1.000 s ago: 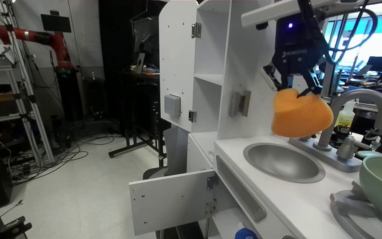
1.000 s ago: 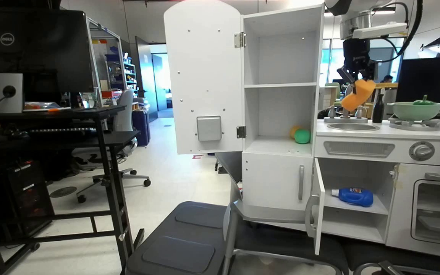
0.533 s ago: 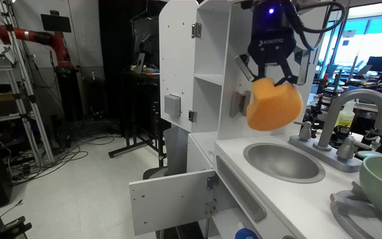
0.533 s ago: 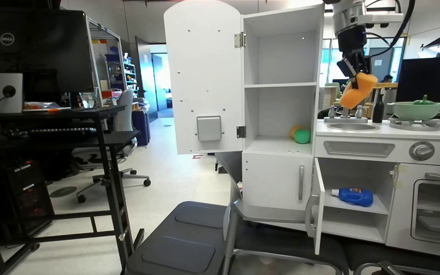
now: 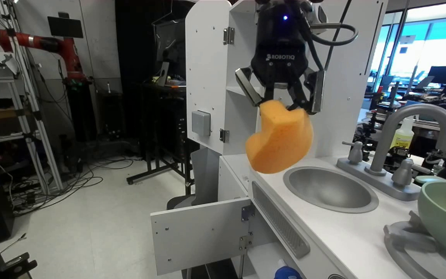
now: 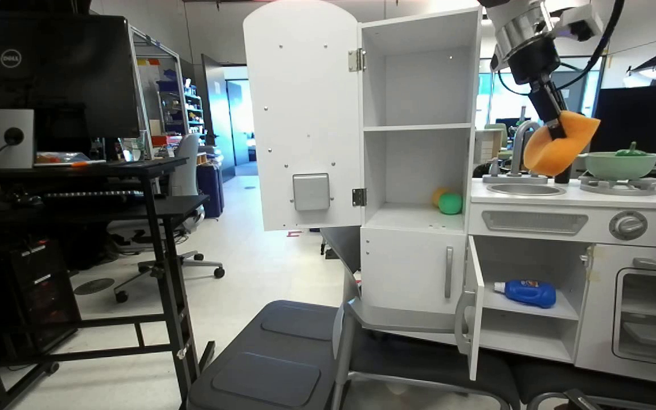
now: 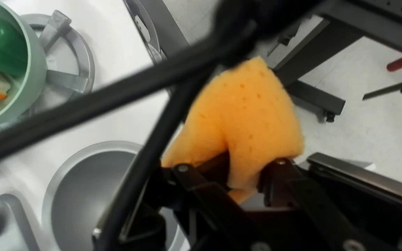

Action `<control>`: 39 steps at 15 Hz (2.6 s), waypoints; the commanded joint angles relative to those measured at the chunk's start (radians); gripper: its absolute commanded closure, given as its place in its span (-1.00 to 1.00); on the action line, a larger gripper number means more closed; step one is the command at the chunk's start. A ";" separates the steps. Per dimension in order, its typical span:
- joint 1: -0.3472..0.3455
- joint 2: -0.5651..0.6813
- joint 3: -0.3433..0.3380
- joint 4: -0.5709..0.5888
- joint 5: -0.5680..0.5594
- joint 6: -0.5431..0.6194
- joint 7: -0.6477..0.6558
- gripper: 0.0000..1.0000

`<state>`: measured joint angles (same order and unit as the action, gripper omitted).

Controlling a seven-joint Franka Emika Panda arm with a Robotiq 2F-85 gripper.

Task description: Put the blue bottle and orange sponge inside the bottom cabinet

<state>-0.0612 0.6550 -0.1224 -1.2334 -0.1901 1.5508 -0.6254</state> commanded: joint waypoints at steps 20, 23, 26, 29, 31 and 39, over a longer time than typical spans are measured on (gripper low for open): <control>0.173 -0.191 0.060 -1.052 -0.374 0.876 0.900 0.95; 0.190 -0.112 -0.025 -1.029 -0.389 1.020 1.035 0.95; 0.231 -0.050 -0.128 -1.014 -0.392 1.164 1.160 0.95; 0.302 0.031 -0.245 -0.978 -0.369 1.306 1.283 0.95; 0.377 0.081 -0.327 -0.950 -0.338 1.377 1.373 0.95; 0.615 0.371 -0.539 -0.846 0.025 1.594 1.490 0.95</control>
<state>0.4797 0.9114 -0.6042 -2.1265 -0.3003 3.0815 0.8473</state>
